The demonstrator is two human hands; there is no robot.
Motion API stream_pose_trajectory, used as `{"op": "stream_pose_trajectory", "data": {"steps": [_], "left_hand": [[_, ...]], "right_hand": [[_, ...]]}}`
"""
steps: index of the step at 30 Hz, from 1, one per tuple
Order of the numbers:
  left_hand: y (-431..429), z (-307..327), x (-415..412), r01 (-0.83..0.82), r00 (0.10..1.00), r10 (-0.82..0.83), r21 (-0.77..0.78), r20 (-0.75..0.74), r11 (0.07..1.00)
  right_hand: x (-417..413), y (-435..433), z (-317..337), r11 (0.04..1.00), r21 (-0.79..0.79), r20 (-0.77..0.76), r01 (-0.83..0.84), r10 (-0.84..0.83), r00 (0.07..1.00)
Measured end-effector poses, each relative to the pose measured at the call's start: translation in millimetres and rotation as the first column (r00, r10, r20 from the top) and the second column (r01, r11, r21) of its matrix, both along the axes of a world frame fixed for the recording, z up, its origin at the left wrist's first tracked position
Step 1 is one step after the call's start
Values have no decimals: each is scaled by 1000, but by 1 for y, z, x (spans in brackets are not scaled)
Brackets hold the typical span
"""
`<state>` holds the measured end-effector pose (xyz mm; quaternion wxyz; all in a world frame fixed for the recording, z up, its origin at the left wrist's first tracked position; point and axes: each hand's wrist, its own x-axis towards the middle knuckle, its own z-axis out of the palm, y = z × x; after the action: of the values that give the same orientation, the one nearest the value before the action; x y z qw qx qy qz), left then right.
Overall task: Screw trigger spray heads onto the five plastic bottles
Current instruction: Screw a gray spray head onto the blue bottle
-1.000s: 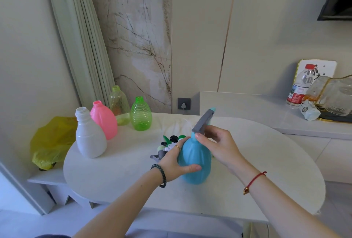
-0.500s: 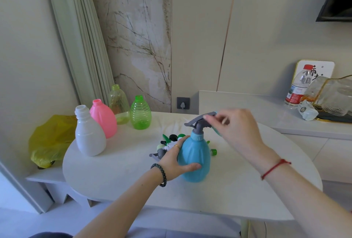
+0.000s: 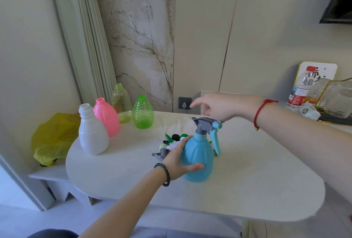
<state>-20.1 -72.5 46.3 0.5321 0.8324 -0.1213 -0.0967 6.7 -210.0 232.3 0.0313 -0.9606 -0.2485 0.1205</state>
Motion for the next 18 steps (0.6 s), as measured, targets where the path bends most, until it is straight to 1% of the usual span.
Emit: {"op": "stream_pose_trajectory", "data": {"steps": [2,3,10,14,16,18], "left_hand": [[0,0,0,3,1000,-3,1,3,1000],[1,0,1,2,1000,-2,5,2,1000],[0,0,-1,5,1000,-5,64,2,998],[0,2,-1,-6,1000,6,86,-8,996],[0,4,-2,-4,1000,4,108,1,994],[1,5,-2,-5,1000,5,106,1,994]], "right_hand": [[-3,-6,8,983,-136,-13,-122,122,992],[-4,-9,9,973,-162,-5,-164,166,986],[1,-11,-4,963,-91,111,-252,261,959],[1,-13,-10,950,-73,105,-303,309,945],[-1,-14,-12,930,-93,98,-356,364,926],[-2,-15,-12,898,-157,122,-410,430,895]]}}
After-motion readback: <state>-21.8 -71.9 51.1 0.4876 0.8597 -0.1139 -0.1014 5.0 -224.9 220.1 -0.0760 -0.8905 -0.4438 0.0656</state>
